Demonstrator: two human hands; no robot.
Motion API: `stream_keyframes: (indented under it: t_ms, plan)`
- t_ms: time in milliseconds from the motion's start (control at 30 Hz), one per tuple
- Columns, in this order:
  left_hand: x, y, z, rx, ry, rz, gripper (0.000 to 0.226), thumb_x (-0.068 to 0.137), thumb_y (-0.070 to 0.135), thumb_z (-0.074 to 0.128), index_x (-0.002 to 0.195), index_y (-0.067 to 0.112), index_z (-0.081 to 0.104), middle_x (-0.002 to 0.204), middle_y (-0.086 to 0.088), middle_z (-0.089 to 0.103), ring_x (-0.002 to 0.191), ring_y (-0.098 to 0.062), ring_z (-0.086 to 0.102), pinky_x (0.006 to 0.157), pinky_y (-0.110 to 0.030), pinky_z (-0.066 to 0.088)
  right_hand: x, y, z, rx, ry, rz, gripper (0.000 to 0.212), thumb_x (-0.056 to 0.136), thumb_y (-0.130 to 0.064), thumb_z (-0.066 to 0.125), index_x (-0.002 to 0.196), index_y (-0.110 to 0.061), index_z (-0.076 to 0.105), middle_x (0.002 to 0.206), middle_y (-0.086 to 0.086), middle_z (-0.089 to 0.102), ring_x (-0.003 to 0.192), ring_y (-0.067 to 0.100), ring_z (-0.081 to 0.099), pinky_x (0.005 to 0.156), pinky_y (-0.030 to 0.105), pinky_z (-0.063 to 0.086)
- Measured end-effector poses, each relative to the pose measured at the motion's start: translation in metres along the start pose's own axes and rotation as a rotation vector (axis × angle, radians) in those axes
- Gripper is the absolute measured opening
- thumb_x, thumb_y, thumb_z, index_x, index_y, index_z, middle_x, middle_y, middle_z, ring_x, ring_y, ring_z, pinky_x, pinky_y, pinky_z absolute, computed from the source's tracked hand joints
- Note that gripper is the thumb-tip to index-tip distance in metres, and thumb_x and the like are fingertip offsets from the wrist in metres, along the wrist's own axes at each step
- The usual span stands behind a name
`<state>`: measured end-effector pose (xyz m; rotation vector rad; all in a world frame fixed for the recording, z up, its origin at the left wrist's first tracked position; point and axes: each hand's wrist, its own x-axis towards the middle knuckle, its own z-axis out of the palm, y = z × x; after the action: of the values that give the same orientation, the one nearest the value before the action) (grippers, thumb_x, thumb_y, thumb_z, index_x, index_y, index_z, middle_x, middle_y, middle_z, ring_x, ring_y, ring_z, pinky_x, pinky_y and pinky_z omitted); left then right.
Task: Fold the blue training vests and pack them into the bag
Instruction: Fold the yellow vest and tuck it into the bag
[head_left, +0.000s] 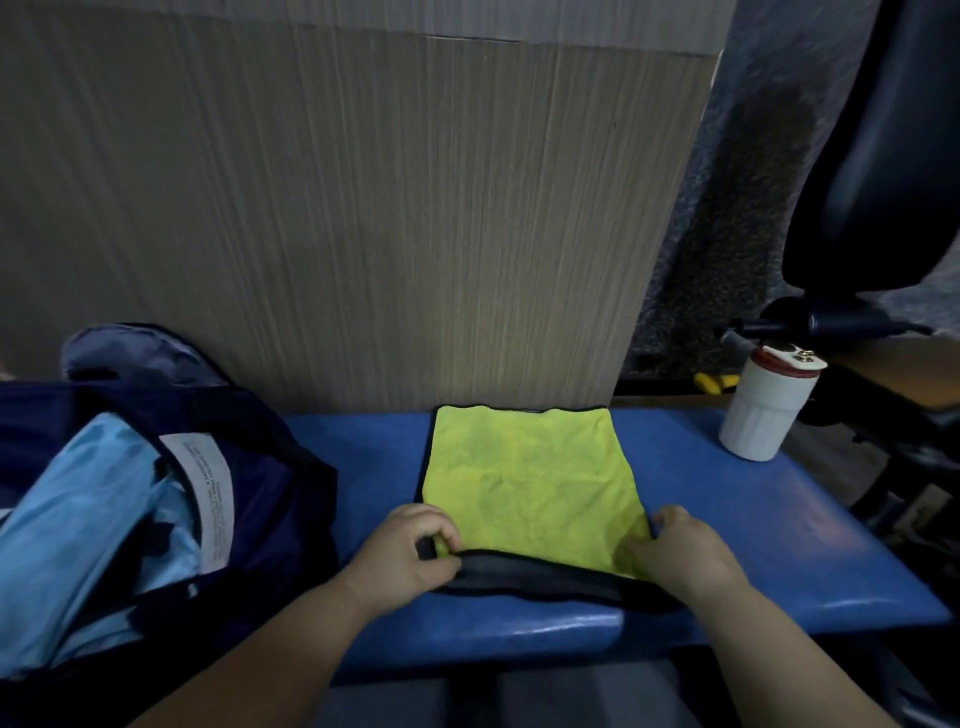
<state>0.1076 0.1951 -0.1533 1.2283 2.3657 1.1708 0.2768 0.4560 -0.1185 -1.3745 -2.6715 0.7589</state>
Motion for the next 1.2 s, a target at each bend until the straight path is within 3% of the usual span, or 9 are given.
stream_keyframes:
  t_ms: [133,300,467,600,800,900,1000,1133,1200]
  plan:
    - [0.002,0.000,0.009,0.105,0.004,0.026,0.021,0.071,0.039,0.076,0.068,0.050,0.059,0.101,0.022,0.056,0.108,0.007,0.041,0.090,-0.009,0.029,0.000,-0.001,-0.001,-0.055,0.000,-0.018,0.028,0.089,-0.041,0.056,0.105,-0.019,0.048,0.087,-0.004,0.054,0.083,0.019,0.055,0.064,0.031,0.042]
    - [0.008,0.012,0.003,0.080,0.101,-0.036,0.023,0.083,0.021,0.072,0.077,0.039,0.060,0.095,0.016,0.061,0.097,-0.003,0.054,0.079,-0.013,0.039,0.005,-0.005,-0.002,-0.048,0.023,-0.029,0.026,0.093,-0.035,0.055,0.108,-0.014,0.054,0.086,-0.002,0.053,0.084,0.022,0.053,0.060,0.029,0.037]
    - [0.006,0.026,-0.023,0.154,0.031,0.012,0.037,0.086,0.011,0.066,0.079,0.046,0.061,0.093,0.017,0.066,0.090,-0.002,0.061,0.079,-0.016,0.048,0.012,-0.004,-0.006,-0.022,0.009,-0.038,0.017,0.093,-0.031,0.059,0.100,-0.017,0.053,0.083,-0.003,0.053,0.080,0.019,0.051,0.061,0.030,0.038]
    - [0.007,0.032,-0.046,0.326,-0.057,0.011,0.047,0.081,-0.004,0.051,0.081,0.040,0.068,0.089,0.023,0.063,0.091,0.004,0.058,0.081,-0.007,0.042,0.014,0.000,-0.008,-0.057,-0.026,-0.040,0.019,0.092,-0.032,0.059,0.097,-0.014,0.053,0.081,-0.002,0.054,0.076,0.016,0.051,0.054,0.027,0.035]
    - [-0.001,0.024,-0.040,0.450,-0.425,-0.114,0.026,0.078,0.022,0.060,0.091,0.044,0.055,0.109,0.019,0.055,0.107,-0.004,0.049,0.092,-0.022,0.042,0.003,0.003,-0.020,0.038,-0.200,-0.053,0.047,0.087,-0.043,0.068,0.113,-0.017,0.039,0.099,0.001,0.052,0.072,0.013,0.050,0.048,0.023,0.038]
    - [-0.002,0.020,-0.033,0.469,-0.367,-0.069,0.030,0.075,0.047,0.073,0.098,0.044,0.053,0.111,0.020,0.051,0.108,-0.001,0.045,0.099,-0.026,0.037,-0.004,0.011,-0.025,0.176,-0.348,-0.055,0.052,0.085,-0.036,0.072,0.122,-0.023,0.038,0.084,0.004,0.050,0.053,0.012,0.050,0.042,0.019,0.039]
    - [-0.002,0.018,-0.029,0.457,-0.323,-0.049,0.039,0.071,0.049,0.080,0.101,0.044,0.055,0.110,0.020,0.051,0.106,-0.001,0.045,0.096,-0.023,0.037,-0.003,0.018,-0.024,0.350,-0.403,-0.066,0.034,0.088,-0.019,0.071,0.110,-0.023,0.046,0.067,0.005,0.048,0.039,0.008,0.046,0.040,0.019,0.036]
    - [-0.001,0.014,-0.030,0.450,-0.249,-0.023,0.029,0.078,0.033,0.074,0.106,0.039,0.066,0.107,0.020,0.054,0.100,-0.001,0.050,0.089,-0.019,0.043,0.001,0.024,-0.027,0.618,-0.457,-0.066,0.016,0.086,-0.012,0.072,0.094,-0.013,0.058,0.072,0.005,0.057,0.055,0.012,0.054,0.051,0.021,0.040]
    - [-0.003,0.013,-0.030,0.464,-0.206,-0.023,0.030,0.080,0.025,0.068,0.107,0.038,0.067,0.106,0.020,0.055,0.097,0.000,0.050,0.085,-0.015,0.042,0.000,0.027,-0.031,0.580,-0.547,-0.089,0.033,0.068,-0.017,0.083,0.095,-0.011,0.066,0.079,0.004,0.061,0.065,0.012,0.057,0.058,0.020,0.043]
